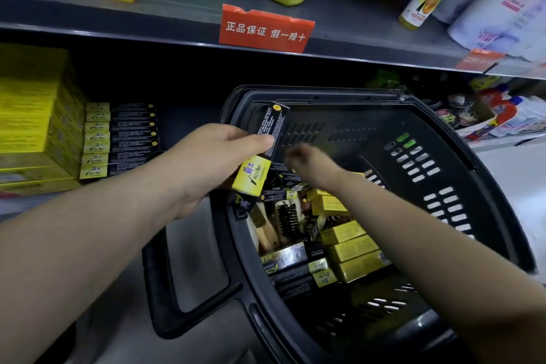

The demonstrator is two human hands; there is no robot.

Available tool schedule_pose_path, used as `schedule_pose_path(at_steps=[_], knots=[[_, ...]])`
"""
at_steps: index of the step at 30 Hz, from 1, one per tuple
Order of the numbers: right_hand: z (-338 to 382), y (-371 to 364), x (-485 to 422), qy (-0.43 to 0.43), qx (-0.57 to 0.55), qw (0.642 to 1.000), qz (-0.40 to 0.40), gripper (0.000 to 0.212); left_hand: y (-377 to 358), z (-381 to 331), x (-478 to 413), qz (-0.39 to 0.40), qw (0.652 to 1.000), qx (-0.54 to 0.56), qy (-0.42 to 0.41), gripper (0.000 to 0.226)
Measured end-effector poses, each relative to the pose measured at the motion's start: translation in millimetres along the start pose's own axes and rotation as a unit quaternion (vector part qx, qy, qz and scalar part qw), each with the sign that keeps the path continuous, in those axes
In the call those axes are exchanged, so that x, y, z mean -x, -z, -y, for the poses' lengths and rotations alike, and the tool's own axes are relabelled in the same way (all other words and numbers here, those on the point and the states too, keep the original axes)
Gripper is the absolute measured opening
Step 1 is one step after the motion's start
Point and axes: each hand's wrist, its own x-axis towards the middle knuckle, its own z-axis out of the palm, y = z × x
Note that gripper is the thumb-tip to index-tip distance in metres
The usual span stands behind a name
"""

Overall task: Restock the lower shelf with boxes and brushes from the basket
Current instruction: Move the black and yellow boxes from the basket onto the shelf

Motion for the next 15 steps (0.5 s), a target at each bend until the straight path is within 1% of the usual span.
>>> schedule_pose_path(at_steps=[1,2,3,4,5,7,8,10,11,12,13,14,15], knots=[[-15,-10,-11,-0.016,0.123,0.992,0.032,0.043,1,0,0,-0.001,1.000,0.000,0.002,0.029],[-28,-21,-19,-0.025,0.210,0.976,0.060,0.052,2,0,0,-0.001,1.000,0.001,0.004,0.029],[-37,-31,-24,-0.031,0.262,0.962,0.071,0.057,3,0,-1,-0.001,1.000,0.005,0.004,0.029],[-43,-41,-27,-0.039,0.296,0.953,0.058,0.059,3,1,-2,0.001,1.000,0.009,0.003,0.030],[-46,-47,-30,-0.045,0.324,0.945,0.025,0.058,3,2,-2,0.003,1.000,0.010,0.003,0.030],[-47,-52,-34,-0.033,0.384,0.922,-0.041,0.051,3,3,-4,0.006,1.000,0.008,-0.001,0.029],[-48,-50,-35,-0.014,0.405,0.913,-0.054,0.045,3,4,-5,0.007,1.000,0.009,-0.002,0.028],[-47,-42,-30,0.029,0.424,0.904,-0.044,0.035,2,3,-5,0.010,1.000,0.023,-0.003,0.025],[-47,-37,-26,0.044,0.427,0.903,-0.033,0.034,1,2,-4,0.010,0.999,0.030,-0.003,0.024],[-44,-31,-20,0.051,0.413,0.909,-0.028,0.035,1,2,-4,0.008,0.999,0.033,-0.003,0.023],[-38,-23,-12,0.050,0.374,0.926,-0.029,0.035,0,2,-3,0.004,0.999,0.033,-0.004,0.025],[-28,-15,-3,0.044,0.300,0.952,-0.034,0.034,0,2,-3,-0.001,1.000,0.028,-0.007,0.031],[-16,-6,8,0.038,0.193,0.980,-0.037,0.030,0,3,-3,-0.010,1.000,0.019,-0.012,0.040]])
